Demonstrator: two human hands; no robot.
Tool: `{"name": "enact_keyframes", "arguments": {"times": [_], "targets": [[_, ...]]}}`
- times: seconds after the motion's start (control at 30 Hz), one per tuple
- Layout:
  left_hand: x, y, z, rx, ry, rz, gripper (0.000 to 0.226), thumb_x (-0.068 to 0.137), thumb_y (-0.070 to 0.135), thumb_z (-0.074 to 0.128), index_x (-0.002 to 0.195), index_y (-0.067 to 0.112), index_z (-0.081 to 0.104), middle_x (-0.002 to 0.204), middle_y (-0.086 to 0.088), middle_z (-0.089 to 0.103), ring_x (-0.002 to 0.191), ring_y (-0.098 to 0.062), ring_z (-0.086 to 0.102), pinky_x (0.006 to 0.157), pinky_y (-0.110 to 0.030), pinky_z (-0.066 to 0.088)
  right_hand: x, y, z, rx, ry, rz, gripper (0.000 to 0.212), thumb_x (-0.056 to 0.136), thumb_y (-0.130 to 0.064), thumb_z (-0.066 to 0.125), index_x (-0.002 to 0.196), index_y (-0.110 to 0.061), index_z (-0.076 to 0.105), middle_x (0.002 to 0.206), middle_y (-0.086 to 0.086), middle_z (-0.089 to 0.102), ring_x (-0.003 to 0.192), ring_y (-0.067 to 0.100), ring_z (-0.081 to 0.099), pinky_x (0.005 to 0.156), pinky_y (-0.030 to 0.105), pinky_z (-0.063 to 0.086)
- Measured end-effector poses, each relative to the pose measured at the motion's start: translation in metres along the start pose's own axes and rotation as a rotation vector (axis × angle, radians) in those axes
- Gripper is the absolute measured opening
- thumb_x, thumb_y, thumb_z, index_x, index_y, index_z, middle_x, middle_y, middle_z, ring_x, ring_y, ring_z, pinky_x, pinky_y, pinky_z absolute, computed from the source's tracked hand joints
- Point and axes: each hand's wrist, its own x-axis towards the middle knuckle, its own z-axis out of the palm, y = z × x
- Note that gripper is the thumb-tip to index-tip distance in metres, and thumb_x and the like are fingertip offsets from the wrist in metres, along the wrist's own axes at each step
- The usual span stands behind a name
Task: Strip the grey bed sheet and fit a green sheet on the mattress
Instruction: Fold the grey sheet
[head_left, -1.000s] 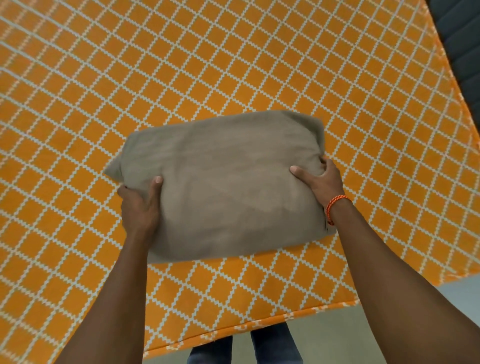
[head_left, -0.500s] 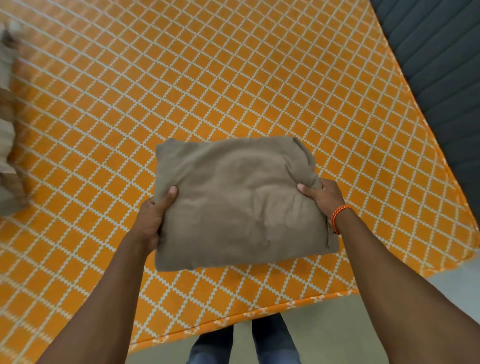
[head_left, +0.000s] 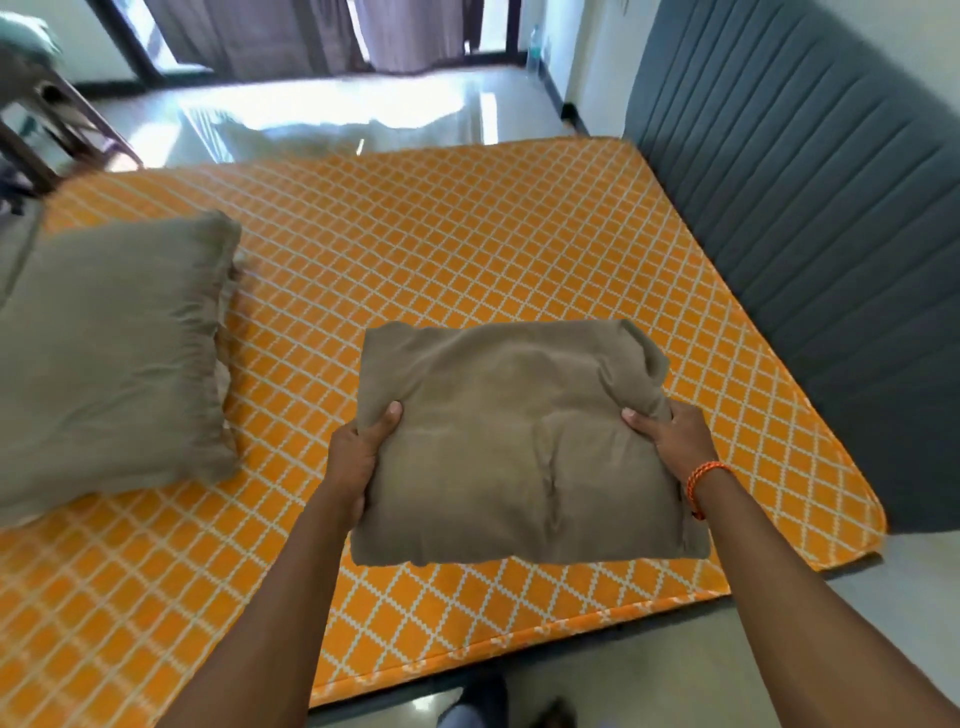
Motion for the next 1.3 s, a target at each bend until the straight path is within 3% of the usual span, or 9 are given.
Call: {"name": "enact_keyframes", "arguments": {"times": [0.13,0.53,0.77,0.87,1.0,1.1,1.17,1.3], "targets": [[-0.049,0.014,-0.023,-0.013,0.018,0.033,0.038,0.091,0.038,0.08,0.112,0.006,0.076,0.102,-0.012,0.081,0.09,-0.028,0.078,0.069,-0.034,0.06,-0.057,-0.032,0.01,-0.072,0.043,-0.042,0.03,0.085,-0.022,0.084,0.112,-0.014,0.076,0.108,0.009,0.077,0.099,0.028,0.073,0.09,0.046,0.057],[-0.189,-0.003,-0.145,-0.058,0.003,0.093,0.048,0.086,0.043,0.083,0.117,0.007,0.076,0.107,-0.014,0.08,0.1,-0.034,0.077,0.09,-0.051,0.061,-0.239,-0.049,0.017,-0.069,0.081,-0.142,0.035,0.086,-0.031,0.083,0.115,-0.014,0.075,0.107,0.004,0.076,0.095,0.025,0.072,0.085,0.042,0.058],[-0.258,-0.01,-0.207,-0.069,0.023,0.112,0.044,0.088,0.038,0.083,0.119,0.007,0.074,0.108,-0.013,0.08,0.097,-0.031,0.078,0.082,-0.044,0.061,-0.324,-0.045,0.04,-0.066,0.095,-0.159,0.028,0.09,-0.038,0.077,0.11,-0.018,0.076,0.101,-0.001,0.076,0.093,0.024,0.072,0.084,0.046,0.058],[-0.283,-0.009,-0.233,-0.071,0.037,0.126,0.042,0.089,0.037,0.082,0.117,0.007,0.074,0.106,-0.012,0.08,0.094,-0.03,0.079,0.075,-0.039,0.061,-0.355,-0.048,0.055,-0.066,0.108,-0.183,0.028,0.093,-0.041,0.074,0.108,-0.019,0.076,0.099,-0.001,0.075,0.091,0.023,0.071,0.08,0.044,0.058],[-0.306,-0.005,-0.28,-0.063,0.047,0.145,0.043,0.088,0.038,0.082,0.118,0.008,0.074,0.106,-0.012,0.08,0.099,-0.033,0.078,0.084,-0.044,0.062,-0.397,-0.06,0.08,-0.062,0.094,-0.196,0.023,0.094,-0.036,0.075,0.104,-0.016,0.076,0.095,0.0,0.074,0.087,0.023,0.07,0.074,0.039,0.054],[-0.321,-0.001,-0.317,-0.062,0.058,0.15,0.04,0.09,0.036,0.081,0.115,0.005,0.074,0.103,-0.013,0.08,0.094,-0.031,0.078,0.079,-0.041,0.062,-0.427,-0.07,0.106,-0.051,0.085,-0.188,0.018,0.093,-0.034,0.076,0.098,-0.016,0.075,0.089,-0.001,0.073,0.085,0.025,0.07,0.068,0.035,0.048],[-0.329,-0.001,-0.349,-0.062,0.054,0.168,0.037,0.089,0.035,0.082,0.111,0.006,0.075,0.1,-0.011,0.081,0.091,-0.029,0.079,0.076,-0.039,0.062,-0.45,-0.078,0.133,-0.041,0.088,-0.188,0.017,0.093,-0.033,0.076,0.098,-0.016,0.076,0.09,0.0,0.074,0.086,0.026,0.071,0.069,0.035,0.05],[-0.338,-0.005,-0.428,-0.069,0.078,0.182,0.049,0.082,0.044,0.086,0.115,0.009,0.075,0.104,-0.012,0.08,0.096,-0.033,0.078,0.088,-0.05,0.062,-0.501,-0.097,0.201,-0.049,0.088,-0.176,0.026,0.089,-0.042,0.073,0.101,-0.019,0.078,0.095,0.001,0.076,0.089,0.028,0.071,0.08,0.045,0.057]]}}
